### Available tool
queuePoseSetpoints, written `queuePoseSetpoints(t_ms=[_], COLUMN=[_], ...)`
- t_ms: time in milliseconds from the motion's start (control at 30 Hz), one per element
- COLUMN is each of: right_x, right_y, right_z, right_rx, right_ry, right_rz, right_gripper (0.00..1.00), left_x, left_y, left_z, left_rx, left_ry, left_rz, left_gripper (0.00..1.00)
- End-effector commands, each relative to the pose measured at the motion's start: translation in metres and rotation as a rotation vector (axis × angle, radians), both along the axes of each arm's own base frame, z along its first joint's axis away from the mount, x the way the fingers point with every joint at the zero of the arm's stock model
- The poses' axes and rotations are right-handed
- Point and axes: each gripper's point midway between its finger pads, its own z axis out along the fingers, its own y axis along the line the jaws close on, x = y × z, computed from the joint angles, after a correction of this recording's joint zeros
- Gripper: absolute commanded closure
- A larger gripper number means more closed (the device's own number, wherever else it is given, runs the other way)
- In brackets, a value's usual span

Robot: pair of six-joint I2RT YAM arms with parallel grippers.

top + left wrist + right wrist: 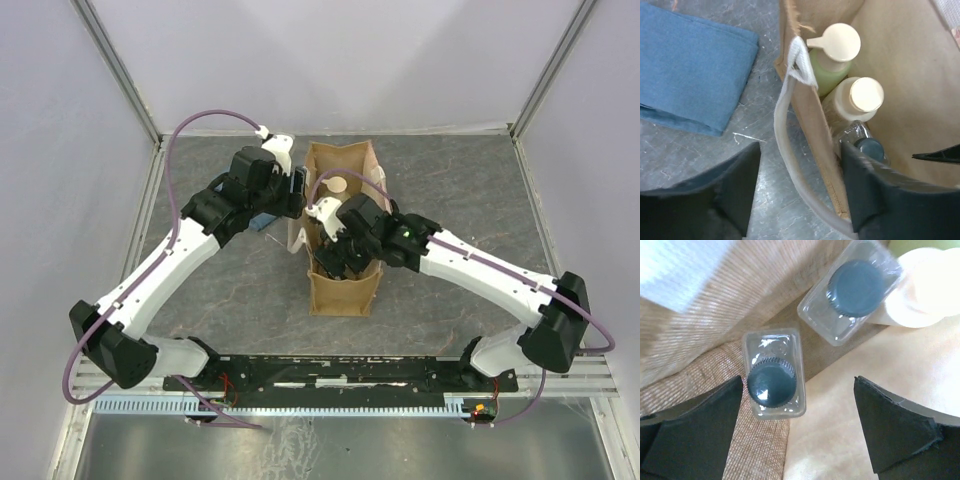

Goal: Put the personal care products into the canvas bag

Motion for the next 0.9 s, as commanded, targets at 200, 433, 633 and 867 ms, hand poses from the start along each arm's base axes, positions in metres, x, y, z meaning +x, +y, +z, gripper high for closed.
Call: queuePoseSetpoints(t_ms=[200,433,633,867], right_x=[0.031,0.073,0.115,0.149], right_y=[-0.036,-0.068,-0.117,-0.205], right_z=[0.128,0.180,0.170,0.101], right_rx=[0.092,0.223,0.242,0.180], right_ry=[-0.237,-0.354,-0.288,-0.164], right_rz=[-0.275,-0.475,-0.638,-0.895], right_gripper=[0.00,0.00,0.01,0.01], left_x=[0.001,-0.002,0.010,0.019], left_y=[0.002,0.031,0.079,0.129], left_z=[0.078,0.105,0.070,0.018], left_rx=[-0.142,-0.128,-0.098,-0.035], left_ry=[-0.186,-0.251,-0.188,-0.099], left_rz=[0.012,0.099,0.187,0.316], left_gripper=[0.03,0.01,0.00,0.00])
